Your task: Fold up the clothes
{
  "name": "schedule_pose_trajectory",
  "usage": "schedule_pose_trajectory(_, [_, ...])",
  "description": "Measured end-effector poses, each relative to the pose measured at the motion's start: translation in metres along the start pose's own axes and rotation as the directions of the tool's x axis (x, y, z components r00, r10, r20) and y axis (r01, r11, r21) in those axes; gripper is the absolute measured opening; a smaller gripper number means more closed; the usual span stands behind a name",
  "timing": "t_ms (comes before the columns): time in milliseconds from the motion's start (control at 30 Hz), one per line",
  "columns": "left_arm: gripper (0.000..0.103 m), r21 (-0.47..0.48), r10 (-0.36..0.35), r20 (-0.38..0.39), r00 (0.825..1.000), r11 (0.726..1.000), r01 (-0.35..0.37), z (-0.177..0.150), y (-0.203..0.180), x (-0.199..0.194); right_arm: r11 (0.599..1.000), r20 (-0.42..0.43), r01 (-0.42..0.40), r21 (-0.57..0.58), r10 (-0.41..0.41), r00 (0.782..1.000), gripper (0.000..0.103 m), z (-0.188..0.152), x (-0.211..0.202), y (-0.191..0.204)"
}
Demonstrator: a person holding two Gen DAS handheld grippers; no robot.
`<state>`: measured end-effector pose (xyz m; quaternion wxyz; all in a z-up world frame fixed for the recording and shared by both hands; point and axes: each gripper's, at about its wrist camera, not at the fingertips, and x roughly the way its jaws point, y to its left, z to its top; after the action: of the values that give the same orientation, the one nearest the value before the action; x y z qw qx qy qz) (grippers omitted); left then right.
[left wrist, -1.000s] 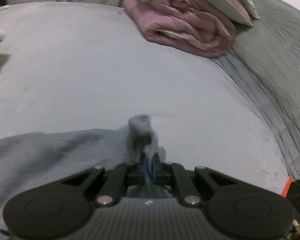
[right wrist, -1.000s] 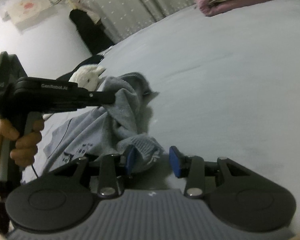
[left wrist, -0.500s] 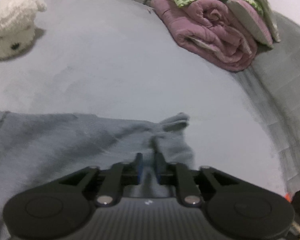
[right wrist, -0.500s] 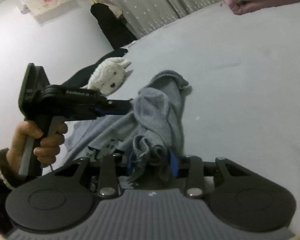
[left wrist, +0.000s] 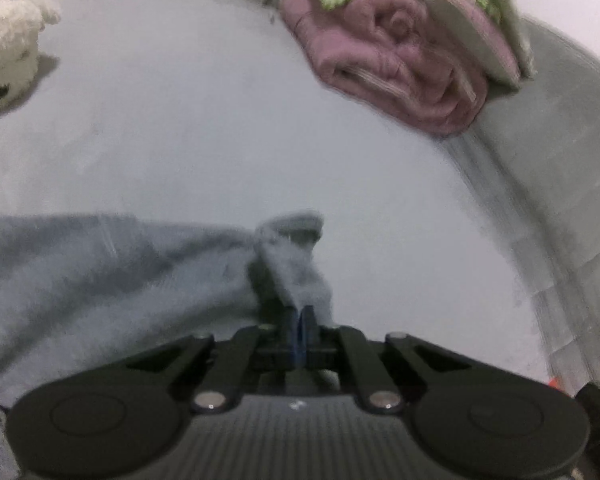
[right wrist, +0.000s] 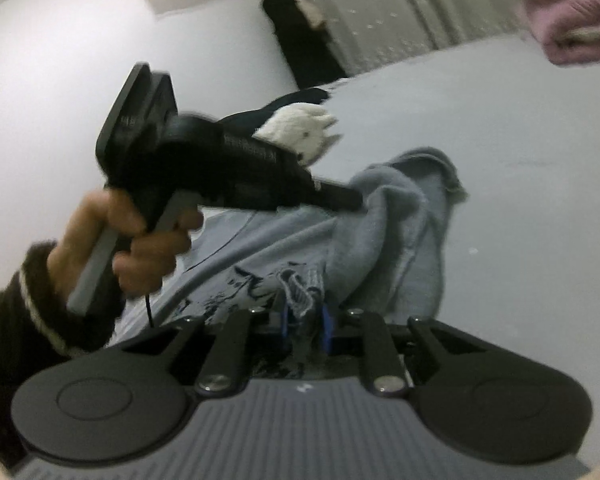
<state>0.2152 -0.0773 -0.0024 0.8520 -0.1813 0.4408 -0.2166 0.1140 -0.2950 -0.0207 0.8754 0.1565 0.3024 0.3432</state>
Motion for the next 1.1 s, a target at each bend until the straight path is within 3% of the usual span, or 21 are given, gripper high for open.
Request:
schedule_pose_trajectory(67, [0.002, -0.024, -0.009, 0.020, 1.000, 1.000, 0.009, 0.005, 0.008, -0.010, 1.000, -0.003, -0.011, -0.020, 0.011, 1.000, 0.019, -0.001, 0.000, 0.003])
schedule_pose_trajectory(200, [0.001, -0.060, 0.055, 0.036, 0.998, 0.997, -0.052, 0.009, 0.028, -0.016, 0.998, -0.028, -0.016, -0.058, 0.015, 1.000, 0.018, -0.002, 0.004, 0.007])
schedule_pose_trajectory(300, [0.002, -0.080, 0.167, 0.053, 0.985, 0.983, -0.163, 0.011, 0.046, -0.016, 0.996, -0.040, -0.011, -0.090, 0.007, 0.999, 0.018, -0.003, 0.004, 0.009])
schedule_pose_trajectory(367, [0.003, -0.107, 0.148, 0.024, 0.989, 0.984, -0.144, 0.008, 0.056, -0.015, 0.995, -0.040, -0.004, -0.103, 0.000, 0.999, 0.018, -0.003, 0.002, 0.009])
schedule_pose_trajectory(533, [0.013, -0.084, 0.114, -0.013, 0.993, 0.990, -0.115, 0.002, 0.054, -0.011, 0.998, 0.089, 0.067, -0.011, -0.066, 0.994, 0.018, 0.004, -0.028, -0.010])
schedule_pose_trajectory(733, [0.031, -0.018, 0.061, -0.019, 0.998, 0.998, -0.062, 0.005, 0.032, -0.001, 0.971, 0.221, 0.179, 0.159, -0.211, 0.952, 0.018, 0.009, -0.071, -0.035])
schedule_pose_trajectory(1100, [0.033, 0.095, 0.008, -0.077, 0.997, 0.995, 0.000, 0.004, -0.020, 0.037, 0.947, 0.203, 0.283, 0.153, -0.310, 0.929, 0.017, 0.009, -0.064, -0.033])
